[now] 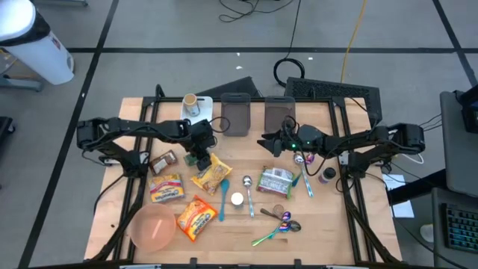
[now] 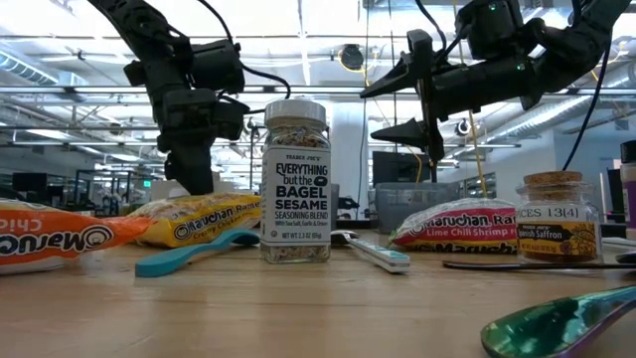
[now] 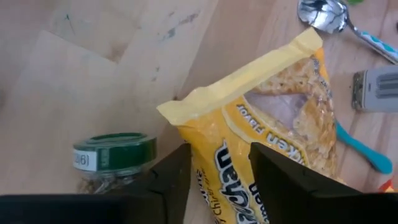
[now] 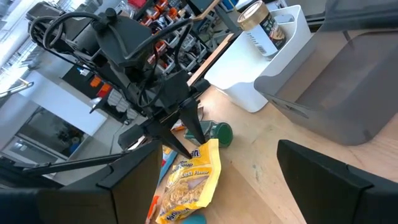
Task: Pick & Place Food Item
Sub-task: Put the yellow noodle pack into the right black bin
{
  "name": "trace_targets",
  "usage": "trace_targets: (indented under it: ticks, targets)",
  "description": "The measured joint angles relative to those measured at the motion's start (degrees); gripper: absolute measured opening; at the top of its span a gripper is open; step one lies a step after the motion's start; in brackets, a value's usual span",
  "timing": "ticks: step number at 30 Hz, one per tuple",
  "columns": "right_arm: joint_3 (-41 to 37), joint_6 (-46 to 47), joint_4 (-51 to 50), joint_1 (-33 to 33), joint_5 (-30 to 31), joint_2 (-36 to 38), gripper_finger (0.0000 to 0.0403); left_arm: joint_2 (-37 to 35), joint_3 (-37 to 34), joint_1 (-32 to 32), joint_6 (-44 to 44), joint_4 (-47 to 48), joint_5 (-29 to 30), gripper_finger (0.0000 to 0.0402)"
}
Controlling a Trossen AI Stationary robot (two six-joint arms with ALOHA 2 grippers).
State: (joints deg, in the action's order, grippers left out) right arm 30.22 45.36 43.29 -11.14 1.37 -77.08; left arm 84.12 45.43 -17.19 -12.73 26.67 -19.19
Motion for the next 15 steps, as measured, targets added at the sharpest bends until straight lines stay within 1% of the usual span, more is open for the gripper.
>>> trace_targets:
  ticks: [3,8,15]
  targets:
    - [0.0,0.0,0.0,0.0,0.0,0.0,0.0313,0.0,0.0,0.0,-0.91,0.05,1.37,0.0149]
    - [0.0,0.0,0.0,0.0,0.02,0.0,0.0313,0.0,0.0,0.04,-0.92,0.09,1.48,0.0121]
    - [0.0,-0.15,0.0,0.0,0.02,0.0,0.0313,0.0,0.0,0.04,-1.06,0.16,1.5,0.0097]
